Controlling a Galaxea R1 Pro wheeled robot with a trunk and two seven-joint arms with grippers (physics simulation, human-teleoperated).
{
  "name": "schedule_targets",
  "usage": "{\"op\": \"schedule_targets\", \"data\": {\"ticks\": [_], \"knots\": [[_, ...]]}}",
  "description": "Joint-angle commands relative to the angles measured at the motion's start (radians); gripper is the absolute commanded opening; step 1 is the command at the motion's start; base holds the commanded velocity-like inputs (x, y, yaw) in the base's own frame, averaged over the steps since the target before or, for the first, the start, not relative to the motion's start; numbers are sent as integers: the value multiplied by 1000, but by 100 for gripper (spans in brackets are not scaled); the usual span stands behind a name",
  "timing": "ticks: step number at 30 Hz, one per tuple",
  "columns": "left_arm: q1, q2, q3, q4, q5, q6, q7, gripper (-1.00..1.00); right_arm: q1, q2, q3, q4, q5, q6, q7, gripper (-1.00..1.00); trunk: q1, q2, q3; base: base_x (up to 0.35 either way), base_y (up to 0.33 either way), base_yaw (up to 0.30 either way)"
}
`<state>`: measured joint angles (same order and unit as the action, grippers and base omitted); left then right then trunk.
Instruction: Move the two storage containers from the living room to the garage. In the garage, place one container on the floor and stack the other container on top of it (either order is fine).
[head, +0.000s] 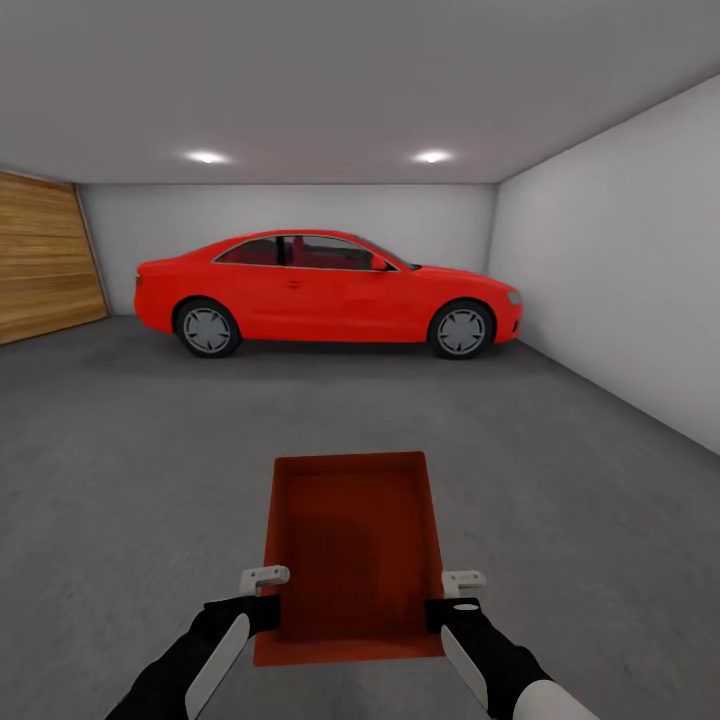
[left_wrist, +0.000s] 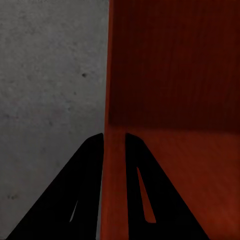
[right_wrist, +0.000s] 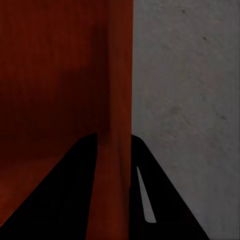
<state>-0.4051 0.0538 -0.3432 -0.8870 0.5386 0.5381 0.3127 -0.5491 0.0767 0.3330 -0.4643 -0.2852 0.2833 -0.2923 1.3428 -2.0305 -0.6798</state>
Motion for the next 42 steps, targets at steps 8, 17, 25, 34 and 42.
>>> {"op": "schedule_targets", "data": {"ticks": [8,17,25,34,42], "knots": [[-1,1,4,-14,3,-81,9,-100,0,-1,-2,0,-8,6,-5,-100,0,-1,-1,320,0,0],[-1,1,4,-14,3,-81,9,-100,0,-1,-2,0,-8,6,-5,-100,0,-1,-1,331,0,0],[-1,1,4,-14,3,-81,9,-100,0,-1,-2,0,-8,6,-5,-100,0,-1,-1,331,1,0],[-1,1,4,-14,3,-81,9,-100,0,-1,-2,0,-8,6,-5,-100,0,-1,-1,331,57,0],[-1,1,4,-14,3,-81,9,-100,0,-1,-2,0,-8,6,-5,-100,0,-1,-1,331,88,0]]}}
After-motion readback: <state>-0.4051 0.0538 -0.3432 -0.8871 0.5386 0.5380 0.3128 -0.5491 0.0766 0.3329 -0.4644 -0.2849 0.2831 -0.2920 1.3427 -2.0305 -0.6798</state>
